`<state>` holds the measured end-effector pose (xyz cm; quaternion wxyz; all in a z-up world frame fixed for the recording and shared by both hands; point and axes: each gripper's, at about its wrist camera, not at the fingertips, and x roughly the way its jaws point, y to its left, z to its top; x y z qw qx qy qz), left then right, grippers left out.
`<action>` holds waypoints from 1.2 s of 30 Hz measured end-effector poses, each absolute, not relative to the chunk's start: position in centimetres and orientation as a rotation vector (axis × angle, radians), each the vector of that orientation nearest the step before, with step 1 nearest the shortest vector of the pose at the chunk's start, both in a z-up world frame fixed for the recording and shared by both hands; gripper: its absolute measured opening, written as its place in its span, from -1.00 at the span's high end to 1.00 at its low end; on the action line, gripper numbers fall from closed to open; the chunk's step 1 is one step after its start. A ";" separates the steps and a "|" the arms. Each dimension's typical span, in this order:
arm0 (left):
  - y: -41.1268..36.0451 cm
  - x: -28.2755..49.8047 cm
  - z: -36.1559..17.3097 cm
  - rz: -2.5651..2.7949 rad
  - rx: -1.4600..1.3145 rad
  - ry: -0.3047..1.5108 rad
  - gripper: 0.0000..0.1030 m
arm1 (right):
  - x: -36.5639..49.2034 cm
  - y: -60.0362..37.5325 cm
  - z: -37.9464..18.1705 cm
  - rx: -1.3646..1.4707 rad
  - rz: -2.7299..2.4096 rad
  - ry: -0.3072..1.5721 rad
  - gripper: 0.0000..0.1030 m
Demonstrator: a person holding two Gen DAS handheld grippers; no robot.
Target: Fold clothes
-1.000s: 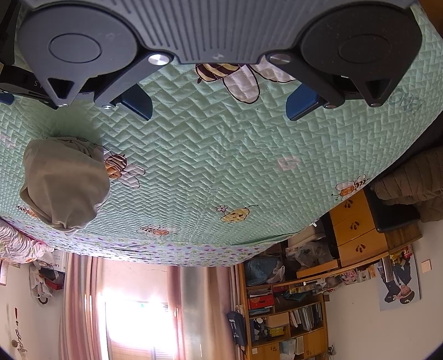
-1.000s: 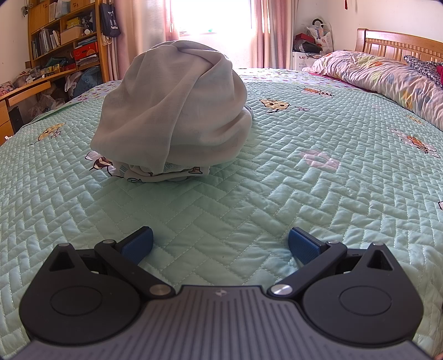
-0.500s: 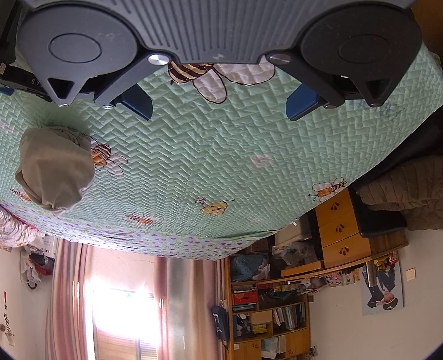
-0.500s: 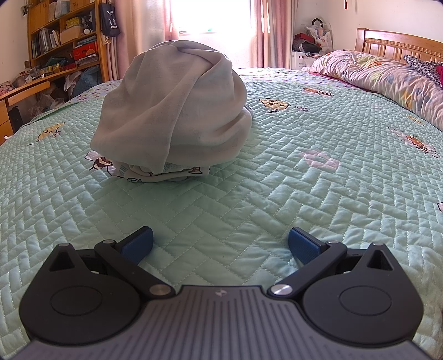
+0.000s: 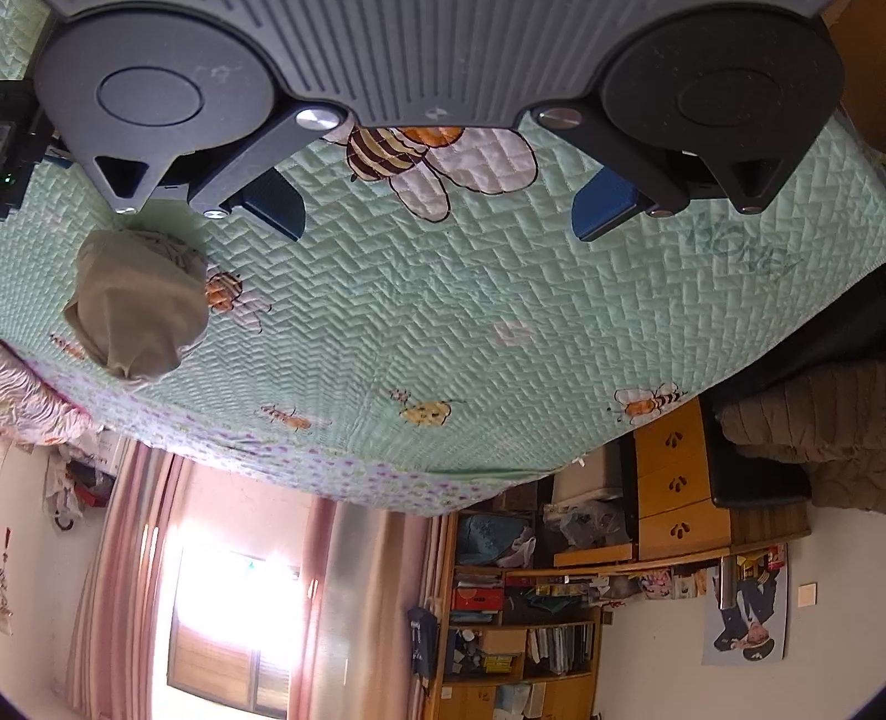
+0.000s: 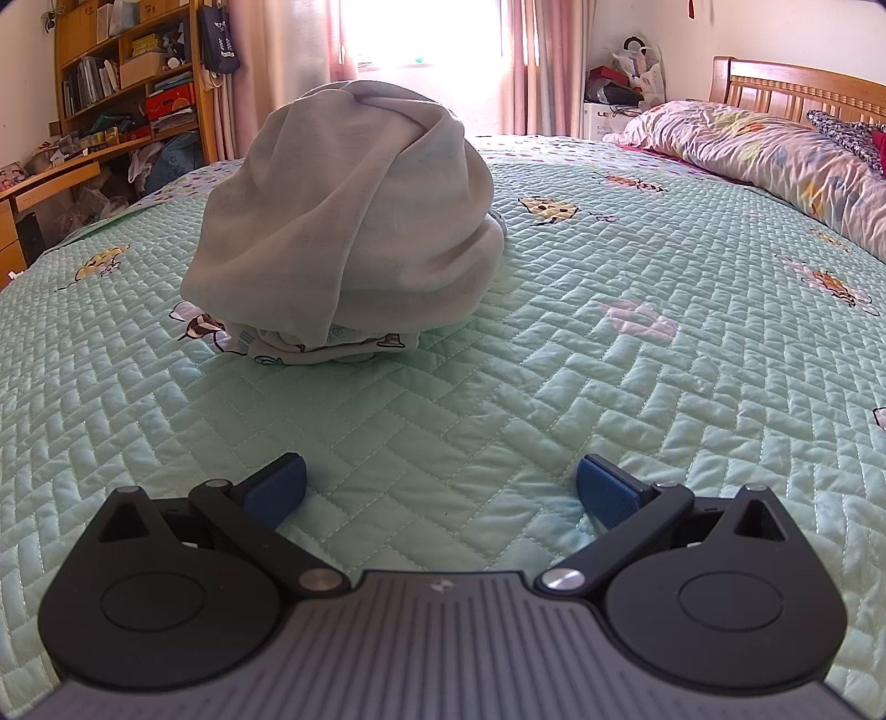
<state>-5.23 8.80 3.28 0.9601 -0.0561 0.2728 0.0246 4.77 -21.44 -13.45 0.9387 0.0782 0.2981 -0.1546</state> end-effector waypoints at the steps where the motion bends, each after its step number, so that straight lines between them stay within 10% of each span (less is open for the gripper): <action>1: 9.2 -5.5 3.4 0.052 -0.131 0.541 -0.99 | 4.8 -21.4 -13.5 0.160 -0.316 0.609 -1.00; 36: 6.2 2.1 -4.0 -0.089 -0.167 0.732 -0.99 | 4.2 -22.8 -12.9 0.212 -0.241 0.615 -1.00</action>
